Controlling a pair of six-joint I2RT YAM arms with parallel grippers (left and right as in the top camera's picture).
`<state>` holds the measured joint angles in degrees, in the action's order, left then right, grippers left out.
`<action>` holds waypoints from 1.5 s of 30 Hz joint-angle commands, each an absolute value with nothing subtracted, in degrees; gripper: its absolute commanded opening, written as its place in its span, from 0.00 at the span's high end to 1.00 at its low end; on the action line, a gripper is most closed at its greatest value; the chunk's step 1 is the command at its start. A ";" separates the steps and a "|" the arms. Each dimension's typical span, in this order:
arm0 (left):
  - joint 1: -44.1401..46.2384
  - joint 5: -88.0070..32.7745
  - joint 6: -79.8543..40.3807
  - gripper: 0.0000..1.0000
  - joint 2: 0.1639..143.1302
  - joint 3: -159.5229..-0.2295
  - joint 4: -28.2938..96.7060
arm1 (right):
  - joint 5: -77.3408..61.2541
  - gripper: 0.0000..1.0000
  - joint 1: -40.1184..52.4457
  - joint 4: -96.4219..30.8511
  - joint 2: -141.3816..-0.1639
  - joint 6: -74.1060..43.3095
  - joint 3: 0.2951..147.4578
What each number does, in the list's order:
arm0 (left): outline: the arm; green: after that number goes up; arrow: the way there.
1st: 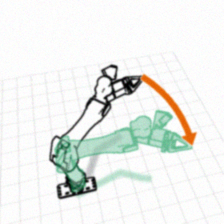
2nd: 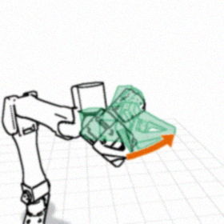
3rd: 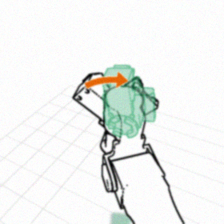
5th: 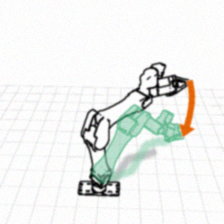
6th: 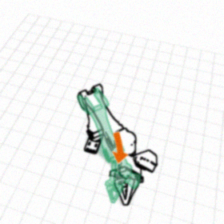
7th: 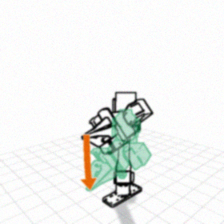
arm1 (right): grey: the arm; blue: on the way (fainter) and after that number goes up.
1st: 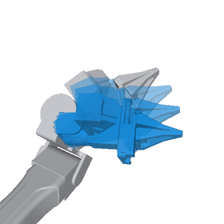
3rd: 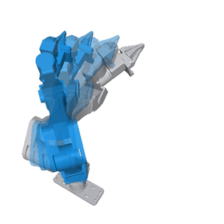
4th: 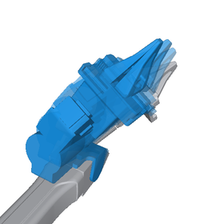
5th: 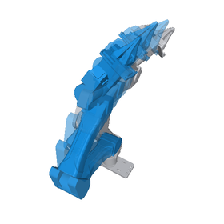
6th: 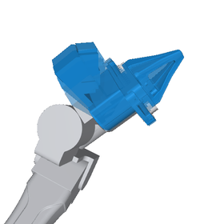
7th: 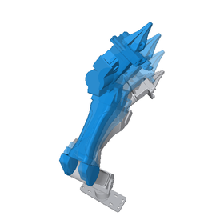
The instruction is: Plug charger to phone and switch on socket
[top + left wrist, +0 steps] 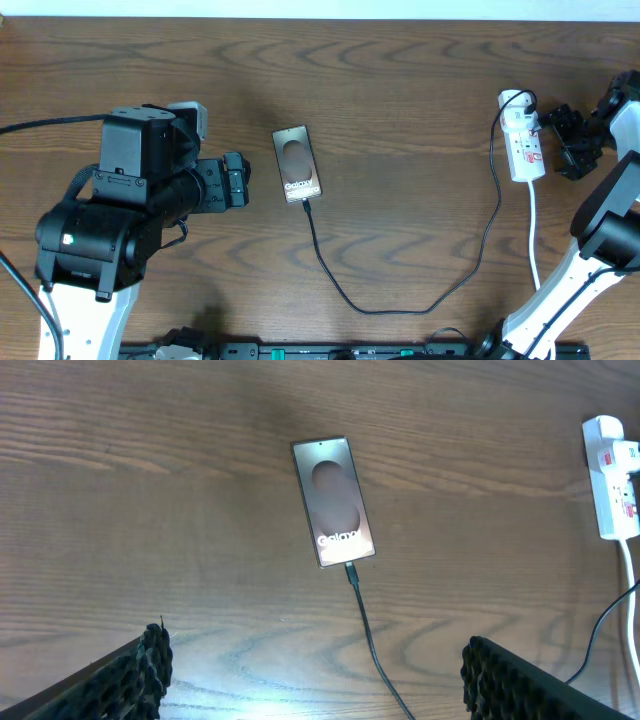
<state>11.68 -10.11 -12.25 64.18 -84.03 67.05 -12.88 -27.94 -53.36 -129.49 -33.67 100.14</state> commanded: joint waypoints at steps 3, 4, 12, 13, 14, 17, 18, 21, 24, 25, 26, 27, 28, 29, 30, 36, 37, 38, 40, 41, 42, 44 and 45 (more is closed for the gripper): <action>11.53 -9.37 -12.97 0.09 63.99 -84.25 67.07 | -16.64 0.01 -25.36 -54.46 -134.69 -31.16 97.69; 11.53 -9.37 -12.97 0.09 63.99 -84.25 67.07 | -16.62 0.01 -25.15 -54.46 -134.69 -31.20 97.71; 11.53 -9.37 -12.97 0.09 63.99 -84.25 67.07 | -14.50 0.01 -24.36 -54.46 -134.72 -31.20 97.69; 11.53 -9.37 -12.97 0.09 63.99 -84.25 67.07 | -14.50 0.01 -24.36 -54.48 -134.72 -31.20 97.69; 11.53 -9.37 -12.97 0.09 63.99 -84.25 67.05 | -14.50 0.01 -24.34 -54.48 -134.72 -31.20 97.69; 11.53 -9.37 -12.97 0.09 63.99 -84.25 67.05 | -14.50 0.01 -24.21 -54.65 -134.76 -31.18 97.69; 11.53 -9.37 -12.97 0.09 63.99 -84.25 67.05 | -14.50 0.01 -24.21 -54.63 -134.78 -31.16 97.69; 11.53 -9.37 -12.95 0.09 63.99 -84.25 67.07 | -14.48 0.01 -23.92 -54.61 -135.06 -31.18 97.69; 11.53 -9.34 -12.97 0.09 63.99 -84.25 67.07 | -13.72 0.01 -23.27 -54.63 -135.61 -31.16 97.69; 11.53 -9.37 -12.97 0.09 63.99 -84.25 67.07 | -13.28 0.01 -23.07 -54.63 -135.81 -31.18 97.69; 11.53 -9.37 -12.97 0.09 63.99 -84.25 67.07 | -13.06 0.01 -22.87 -54.63 -136.09 -31.18 97.69; 11.53 -9.37 -12.97 0.09 63.99 -84.25 67.07 | -12.97 0.01 -22.68 -54.68 -136.25 -31.18 97.69; 11.53 -9.37 -12.97 0.09 63.99 -84.25 67.05 | -12.84 0.01 -22.50 -54.63 -136.49 -31.20 97.69; 11.53 -9.37 -12.97 0.09 63.99 -84.25 67.07 | -12.80 0.01 -22.39 -54.65 -136.53 -31.20 97.69; 11.53 -9.37 -12.97 0.09 63.99 -84.25 67.07 | -12.80 0.01 -22.35 -54.68 -136.53 -31.18 97.69; 11.53 -9.37 -12.97 0.09 63.99 -84.25 67.07 | -18.11 0.01 -22.50 -55.20 -134.74 -27.27 97.86; 11.53 -9.37 -12.97 0.09 63.99 -84.25 67.05 | -18.06 0.01 -22.52 -55.57 -133.67 -27.27 97.86; 11.53 -9.37 -12.97 0.09 63.99 -84.25 67.07 | -17.96 0.01 -22.52 -55.81 -132.90 -27.29 97.86; 11.53 -9.37 -12.95 0.09 63.99 -84.25 67.07 | -17.72 0.01 -22.50 -56.64 -129.78 -27.29 97.86; 11.53 -9.37 -12.97 0.09 63.99 -84.25 67.07 | -17.37 0.01 -22.52 -56.88 -128.53 -27.31 97.86; 11.53 -9.37 -12.97 0.09 63.99 -84.25 67.07 | -16.67 0.01 -22.52 -57.21 -126.78 -27.31 97.86; 11.53 -9.37 -12.97 0.09 63.99 -84.25 67.07 | -14.68 0.01 -22.50 -58.15 -122.26 -27.33 97.86; 11.53 -9.34 -12.97 0.09 63.99 -84.25 67.07 | -13.80 0.01 -22.50 -58.72 -119.70 -27.33 97.86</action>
<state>11.68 -10.13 -12.25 64.18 -84.03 67.05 -13.32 -24.73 -58.08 -126.96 -28.97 98.17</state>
